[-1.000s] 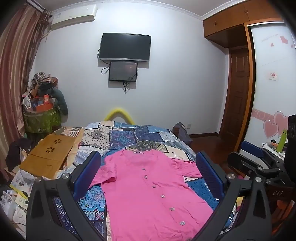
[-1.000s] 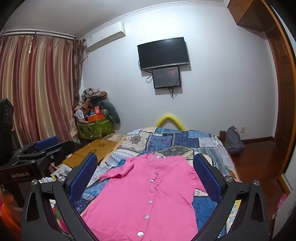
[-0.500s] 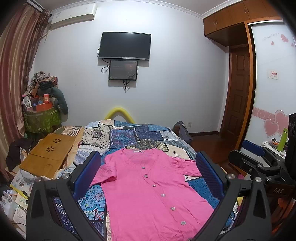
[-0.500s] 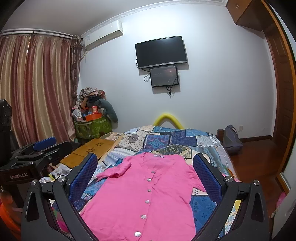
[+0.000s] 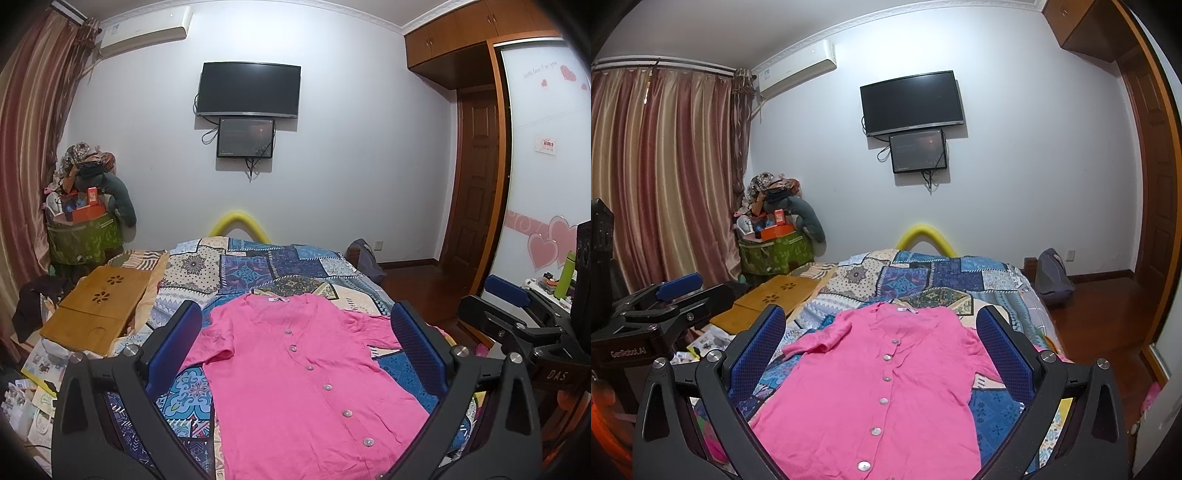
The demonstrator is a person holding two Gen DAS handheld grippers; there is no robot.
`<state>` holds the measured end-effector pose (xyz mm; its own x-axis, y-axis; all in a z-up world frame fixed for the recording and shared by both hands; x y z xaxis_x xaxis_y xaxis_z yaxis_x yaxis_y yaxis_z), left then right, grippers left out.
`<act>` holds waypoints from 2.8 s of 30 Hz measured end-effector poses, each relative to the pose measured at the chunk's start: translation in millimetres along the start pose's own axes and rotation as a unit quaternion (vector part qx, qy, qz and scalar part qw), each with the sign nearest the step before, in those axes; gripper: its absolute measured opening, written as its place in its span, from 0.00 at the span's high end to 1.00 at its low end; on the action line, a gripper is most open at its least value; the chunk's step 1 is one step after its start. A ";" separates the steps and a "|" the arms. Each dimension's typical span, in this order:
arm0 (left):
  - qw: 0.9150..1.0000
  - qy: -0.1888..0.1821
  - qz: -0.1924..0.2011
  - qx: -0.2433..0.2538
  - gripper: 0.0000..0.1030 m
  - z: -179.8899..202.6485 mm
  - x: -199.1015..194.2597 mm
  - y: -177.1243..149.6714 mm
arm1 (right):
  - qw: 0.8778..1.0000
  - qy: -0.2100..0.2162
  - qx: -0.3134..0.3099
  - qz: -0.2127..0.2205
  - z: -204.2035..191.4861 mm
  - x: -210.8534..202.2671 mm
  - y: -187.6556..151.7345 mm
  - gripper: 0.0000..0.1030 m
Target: Fold small clothes
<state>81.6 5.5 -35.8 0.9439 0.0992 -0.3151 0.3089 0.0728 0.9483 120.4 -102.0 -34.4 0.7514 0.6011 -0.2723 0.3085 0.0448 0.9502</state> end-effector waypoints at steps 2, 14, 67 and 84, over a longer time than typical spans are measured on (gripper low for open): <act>1.000 0.002 0.000 0.000 0.00 -0.8 -0.4 -0.1 | 1.000 0.000 0.000 0.000 -0.2 0.1 -0.1 0.00; 1.000 0.000 -0.001 -0.002 0.00 -1.2 0.2 -0.5 | 1.000 0.000 -0.001 0.000 -0.3 0.4 -0.8 0.00; 0.988 0.061 -0.128 -0.064 0.00 -108.8 152.1 -30.5 | 0.997 -0.021 -0.012 -0.070 49.6 101.5 -16.1 0.09; 0.916 0.163 -0.348 -0.118 0.23 -257.5 275.9 -184.0 | 0.973 -0.020 -0.007 -0.229 97.1 200.1 -88.4 0.21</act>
<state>255.1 275.1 -307.1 0.4316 0.2361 -0.8706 0.7517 0.4394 0.4918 300.1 -63.2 -187.6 0.5595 0.4842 -0.6727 0.6081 0.3117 0.7301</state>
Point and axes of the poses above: each gripper's, at about its wrist camera, not at the fingertips, and x roughly the way its jaws point, z to its right, y to its top, the point moved 7 cm from there along x, roughly the way its jaws point, and after that the axes turned 5 degrees about y, right-handed, at the moved point
